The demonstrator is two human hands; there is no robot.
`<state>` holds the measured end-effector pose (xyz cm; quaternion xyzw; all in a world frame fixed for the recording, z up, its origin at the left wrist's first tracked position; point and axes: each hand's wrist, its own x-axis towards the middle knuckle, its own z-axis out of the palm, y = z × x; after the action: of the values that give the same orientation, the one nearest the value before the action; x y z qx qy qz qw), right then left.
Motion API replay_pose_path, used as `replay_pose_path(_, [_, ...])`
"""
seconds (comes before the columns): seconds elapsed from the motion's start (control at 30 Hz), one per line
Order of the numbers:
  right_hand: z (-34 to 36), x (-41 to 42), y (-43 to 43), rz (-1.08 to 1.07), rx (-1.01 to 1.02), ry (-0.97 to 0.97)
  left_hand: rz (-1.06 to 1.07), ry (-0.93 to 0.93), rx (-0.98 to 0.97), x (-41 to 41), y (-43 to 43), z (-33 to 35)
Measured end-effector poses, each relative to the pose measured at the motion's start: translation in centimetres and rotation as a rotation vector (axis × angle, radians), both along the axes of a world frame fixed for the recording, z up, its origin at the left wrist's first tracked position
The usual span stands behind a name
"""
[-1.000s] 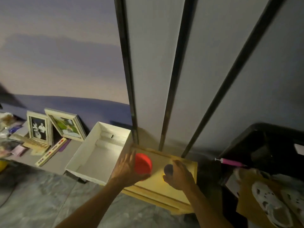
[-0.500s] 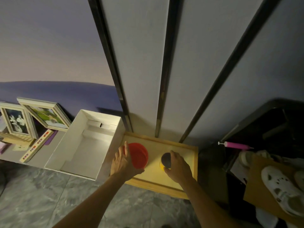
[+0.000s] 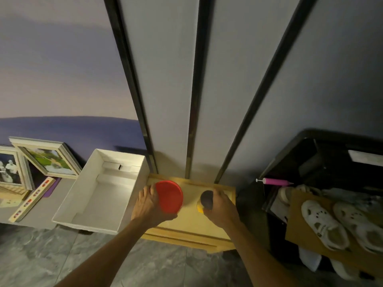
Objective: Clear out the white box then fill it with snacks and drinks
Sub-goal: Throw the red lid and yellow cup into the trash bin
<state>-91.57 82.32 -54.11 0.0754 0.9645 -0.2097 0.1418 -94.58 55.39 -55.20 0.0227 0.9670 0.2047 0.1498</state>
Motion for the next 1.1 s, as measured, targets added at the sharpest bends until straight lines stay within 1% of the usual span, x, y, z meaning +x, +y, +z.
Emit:
replay_pose_path(0.1, [3.5,1.2,0.4,-0.069,0.007,0.055,-0.121,0.091,0.034,-0.3,-0.1,3.1])
replay_pose_path(0.23, [8.3,4.4,1.2,-0.170,0.066,0.126,-0.289,0.176,0.053,-0.7,1.1,7.5])
replay_pose_path(0.43, [14.2,12.0,2.6,-0.393,0.103,0.236,-0.541,0.268,0.080,0.5,5.4,12.9])
replay_pose_path(0.53, [16.0,17.2,3.4,-0.515,0.137,0.262,-0.616,0.212,0.189,3.6,9.1,15.2])
replay_pose_path(0.63, [16.6,22.9,4.7,-0.630,0.151,0.197,-0.709,0.141,0.312,8.3,12.8,16.9])
replay_pose_path(0.73, [16.2,29.2,6.3,-0.738,0.164,0.146,-0.850,0.134,0.356,13.2,16.5,16.8])
replay_pose_path(0.87, [14.6,38.1,8.2,-0.891,0.165,0.084,-0.927,0.004,0.334,20.3,21.4,14.6])
replay_pose_path(1.0, [10.9,47.3,10.2,-0.965,0.213,0.021,-1.029,-0.061,0.274,28.2,26.3,11.1])
replay_pose_path(1.1, [6.9,53.0,11.6,-1.006,0.157,-0.013,-1.061,-0.104,0.210,33.9,29.0,7.5])
